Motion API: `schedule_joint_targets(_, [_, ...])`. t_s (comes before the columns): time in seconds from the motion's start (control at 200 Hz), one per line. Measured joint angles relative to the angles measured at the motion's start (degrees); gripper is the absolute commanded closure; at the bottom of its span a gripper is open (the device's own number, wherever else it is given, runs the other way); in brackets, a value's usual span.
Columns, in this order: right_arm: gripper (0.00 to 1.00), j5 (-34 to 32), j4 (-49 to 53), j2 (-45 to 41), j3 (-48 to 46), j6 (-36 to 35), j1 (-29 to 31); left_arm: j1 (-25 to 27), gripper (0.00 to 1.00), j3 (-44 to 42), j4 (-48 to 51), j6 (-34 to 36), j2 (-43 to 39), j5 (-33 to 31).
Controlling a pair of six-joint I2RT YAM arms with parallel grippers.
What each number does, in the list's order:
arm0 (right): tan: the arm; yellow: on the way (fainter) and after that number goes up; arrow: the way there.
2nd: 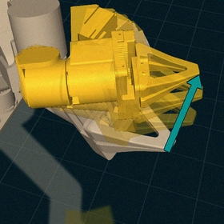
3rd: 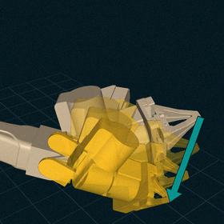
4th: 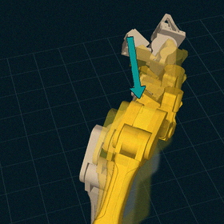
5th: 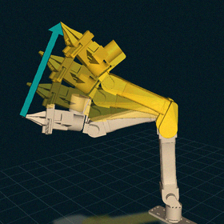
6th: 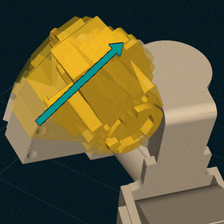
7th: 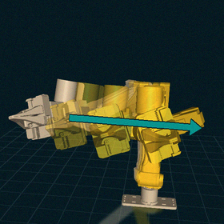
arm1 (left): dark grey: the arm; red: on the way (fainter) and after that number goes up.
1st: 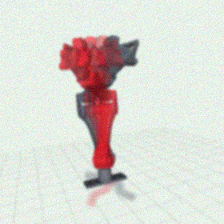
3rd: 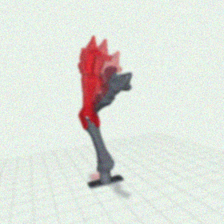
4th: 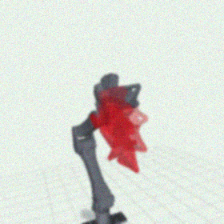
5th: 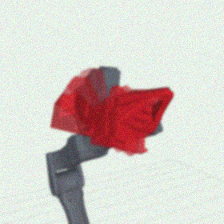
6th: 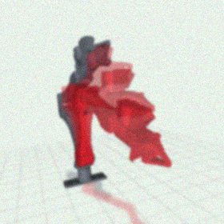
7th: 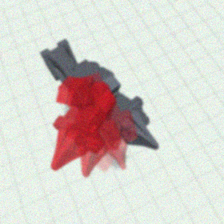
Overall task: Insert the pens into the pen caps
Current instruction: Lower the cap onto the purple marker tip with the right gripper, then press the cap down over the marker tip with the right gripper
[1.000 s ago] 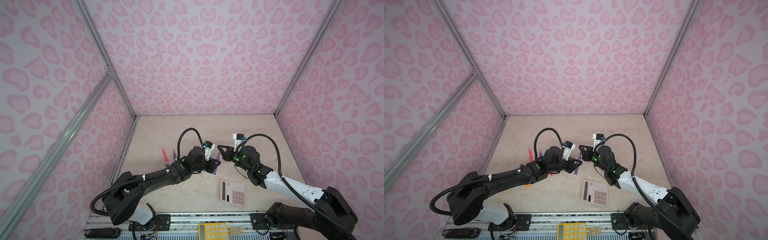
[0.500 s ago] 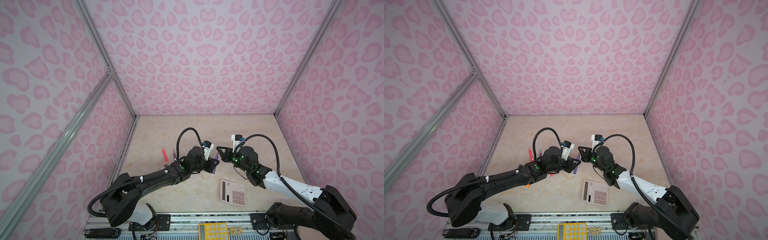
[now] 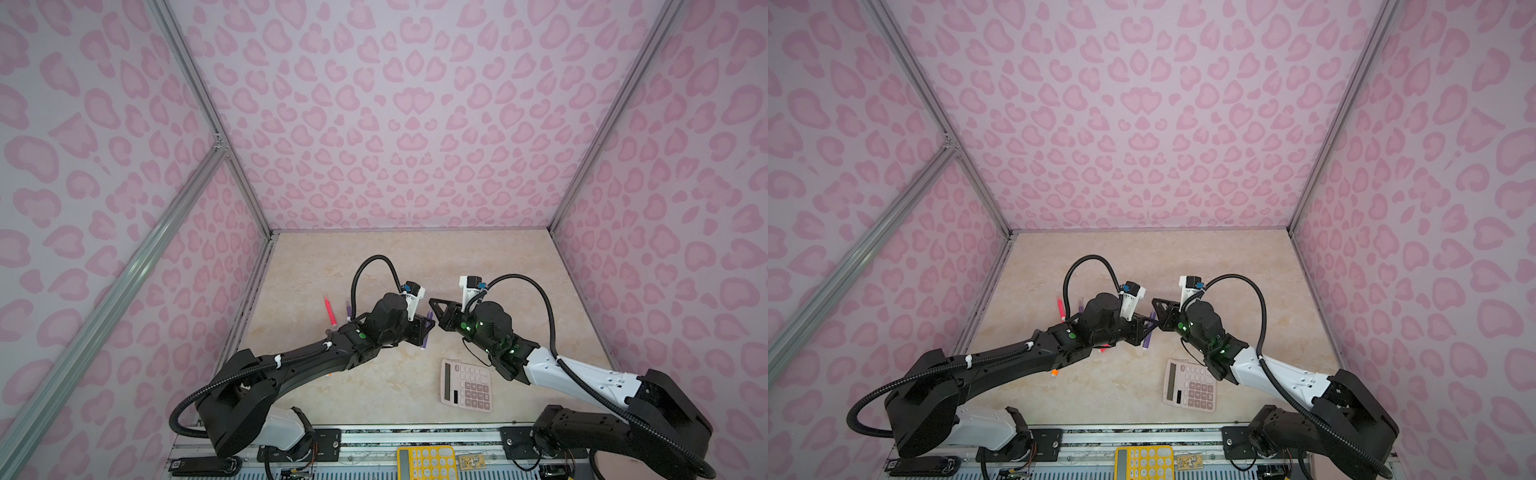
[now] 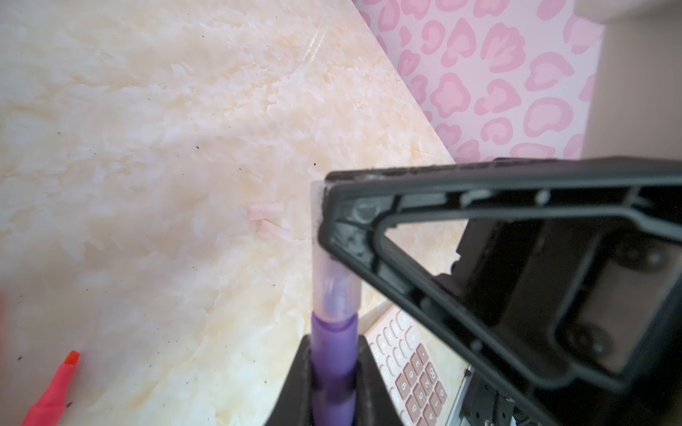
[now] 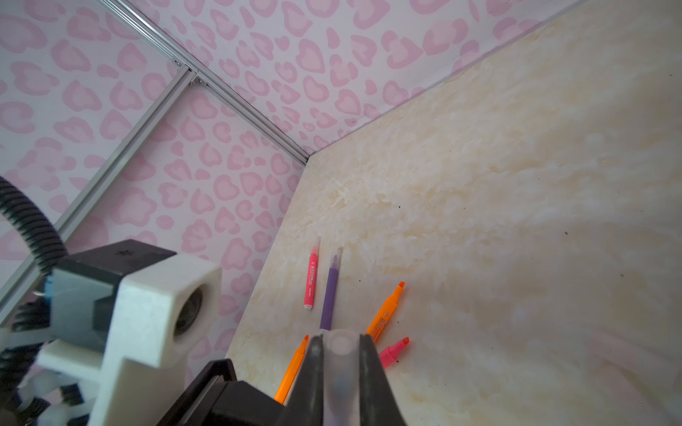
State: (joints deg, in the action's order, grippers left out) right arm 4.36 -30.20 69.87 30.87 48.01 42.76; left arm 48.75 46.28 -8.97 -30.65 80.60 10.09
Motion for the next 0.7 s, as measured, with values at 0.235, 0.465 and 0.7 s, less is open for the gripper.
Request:
schedule_joint_targets(0.235, [1.00, 0.70, -3.65, 2.23, -0.39, 0.92, 0.76, -0.85, 0.97, -1.51, 0.28, -0.24, -1.62, 0.46])
schedule_joint_targets(0.465, [1.00, 2.60, -7.82, 3.21, -1.33, 1.29, 0.74, -3.26, 0.97, -3.85, -3.06, -1.86, -2.69, 6.08])
schedule_joint_targets(0.7, [1.00, 4.26, -10.82, 2.34, -2.27, 0.83, 0.72, -3.85, 0.97, -6.01, -7.23, -3.41, -4.48, 8.98])
